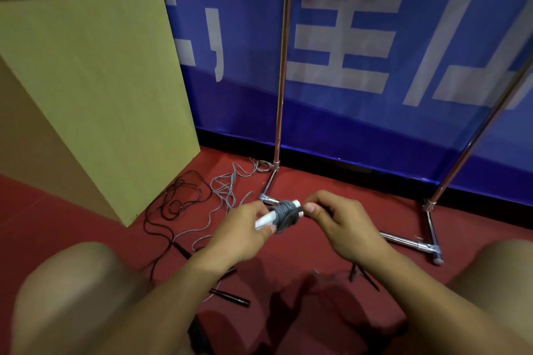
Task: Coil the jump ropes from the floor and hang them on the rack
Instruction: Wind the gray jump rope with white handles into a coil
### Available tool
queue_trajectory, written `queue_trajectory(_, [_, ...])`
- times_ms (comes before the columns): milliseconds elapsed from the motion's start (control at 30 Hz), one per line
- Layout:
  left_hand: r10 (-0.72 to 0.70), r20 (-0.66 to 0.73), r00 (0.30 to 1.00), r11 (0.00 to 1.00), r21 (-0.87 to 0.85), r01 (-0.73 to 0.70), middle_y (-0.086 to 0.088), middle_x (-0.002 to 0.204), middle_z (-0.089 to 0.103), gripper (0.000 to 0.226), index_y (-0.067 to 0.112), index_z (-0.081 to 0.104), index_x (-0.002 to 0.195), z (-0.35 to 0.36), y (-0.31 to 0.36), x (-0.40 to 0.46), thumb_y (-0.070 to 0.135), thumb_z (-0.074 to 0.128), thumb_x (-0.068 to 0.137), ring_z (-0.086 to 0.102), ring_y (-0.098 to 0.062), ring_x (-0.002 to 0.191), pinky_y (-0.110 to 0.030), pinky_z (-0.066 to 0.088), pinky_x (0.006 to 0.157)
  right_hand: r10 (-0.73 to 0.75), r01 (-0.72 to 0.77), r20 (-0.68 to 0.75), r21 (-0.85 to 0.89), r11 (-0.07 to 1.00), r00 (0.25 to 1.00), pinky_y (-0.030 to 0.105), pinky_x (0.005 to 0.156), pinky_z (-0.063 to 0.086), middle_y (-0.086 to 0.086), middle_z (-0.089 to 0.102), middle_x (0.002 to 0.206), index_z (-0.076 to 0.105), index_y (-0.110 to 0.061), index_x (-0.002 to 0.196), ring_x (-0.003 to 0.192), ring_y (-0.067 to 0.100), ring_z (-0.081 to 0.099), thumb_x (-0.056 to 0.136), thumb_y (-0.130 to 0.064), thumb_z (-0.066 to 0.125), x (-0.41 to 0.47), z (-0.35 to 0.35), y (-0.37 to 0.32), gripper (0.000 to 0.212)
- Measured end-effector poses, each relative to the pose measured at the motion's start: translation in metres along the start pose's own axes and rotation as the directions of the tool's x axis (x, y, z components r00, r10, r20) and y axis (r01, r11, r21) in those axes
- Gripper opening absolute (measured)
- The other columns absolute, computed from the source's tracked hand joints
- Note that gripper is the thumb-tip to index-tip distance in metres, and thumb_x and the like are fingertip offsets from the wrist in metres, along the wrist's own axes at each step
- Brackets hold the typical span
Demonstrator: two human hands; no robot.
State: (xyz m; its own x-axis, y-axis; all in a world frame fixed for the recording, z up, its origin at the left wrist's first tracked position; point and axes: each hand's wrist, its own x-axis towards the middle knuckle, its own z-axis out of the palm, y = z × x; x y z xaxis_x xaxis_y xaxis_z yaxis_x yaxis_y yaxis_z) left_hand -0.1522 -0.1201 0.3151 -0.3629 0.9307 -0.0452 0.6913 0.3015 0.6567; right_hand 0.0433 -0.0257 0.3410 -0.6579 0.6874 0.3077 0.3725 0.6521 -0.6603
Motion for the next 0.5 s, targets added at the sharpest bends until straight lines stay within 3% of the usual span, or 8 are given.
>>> queue_trajectory(67, [0.072, 0.161, 0.984, 0.997, -0.037, -0.067, 0.010, 0.063, 0.057, 0.015, 0.030, 0.060, 0.083, 0.002, 0.001, -0.004, 0.029, 0.074, 0.084, 0.046, -0.001, 0.051, -0.023, 0.036, 0.053, 0.009, -0.009, -0.024, -0.021, 1.000, 1.000, 0.025, 0.064, 0.043, -0.011, 0.062, 0.069, 0.063, -0.030, 0.083, 0.066, 0.003, 0.055, 0.095, -0.036, 0.060, 0.001, 0.001, 0.003, 0.014])
queue_trajectory(133, [0.151, 0.378, 0.914, 0.984, -0.149, -0.101, 0.008, 0.063, 0.058, 0.012, 0.024, 0.062, 0.086, 0.001, 0.006, -0.008, 0.023, 0.075, 0.086, 0.044, -0.003, 0.049, -0.024, 0.036, 0.053, 0.015, -0.019, -0.055, -0.084, 0.996, 0.998, 0.033, 0.066, 0.047, -0.010, 0.063, 0.073, 0.064, -0.031, 0.087, 0.069, 0.006, 0.057, 0.092, -0.048, 0.056, 0.003, 0.001, 0.007, 0.020])
queue_trajectory(200, [0.213, 0.507, 0.835, 0.960, -0.268, -0.083, -0.003, 0.074, 0.066, 0.009, 0.018, 0.063, 0.092, -0.001, 0.013, -0.012, 0.017, 0.072, 0.089, 0.048, -0.006, 0.051, -0.021, 0.040, 0.053, 0.032, -0.043, -0.067, -0.165, 0.985, 0.997, 0.038, 0.066, 0.049, -0.009, 0.062, 0.075, 0.064, -0.031, 0.089, 0.073, 0.014, 0.060, 0.088, -0.059, 0.048, 0.006, 0.000, 0.009, 0.032])
queue_trajectory(367, [0.297, 0.524, 0.798, 0.897, -0.439, -0.046, -0.010, 0.086, 0.070, 0.008, 0.011, 0.063, 0.098, -0.011, 0.022, -0.014, 0.008, 0.068, 0.092, 0.053, 0.000, 0.052, -0.016, 0.043, 0.053, 0.062, -0.078, -0.085, -0.209, 0.975, 0.994, 0.043, 0.066, 0.050, -0.006, 0.057, 0.070, 0.068, -0.028, 0.086, 0.071, 0.018, 0.058, 0.088, -0.057, 0.053, 0.011, -0.004, 0.014, 0.033])
queue_trajectory(500, [0.346, 0.555, 0.756, 0.861, -0.509, -0.021, -0.011, 0.087, 0.072, 0.008, 0.013, 0.064, 0.096, -0.012, 0.019, -0.017, 0.010, 0.070, 0.092, 0.054, -0.013, 0.060, -0.020, 0.046, 0.054, 0.149, -0.154, -0.040, -0.214, 0.965, 0.988, 0.038, 0.060, 0.049, -0.007, 0.056, 0.060, 0.064, -0.023, 0.074, 0.062, 0.014, 0.055, 0.072, -0.079, 0.052, 0.013, -0.008, 0.013, 0.057])
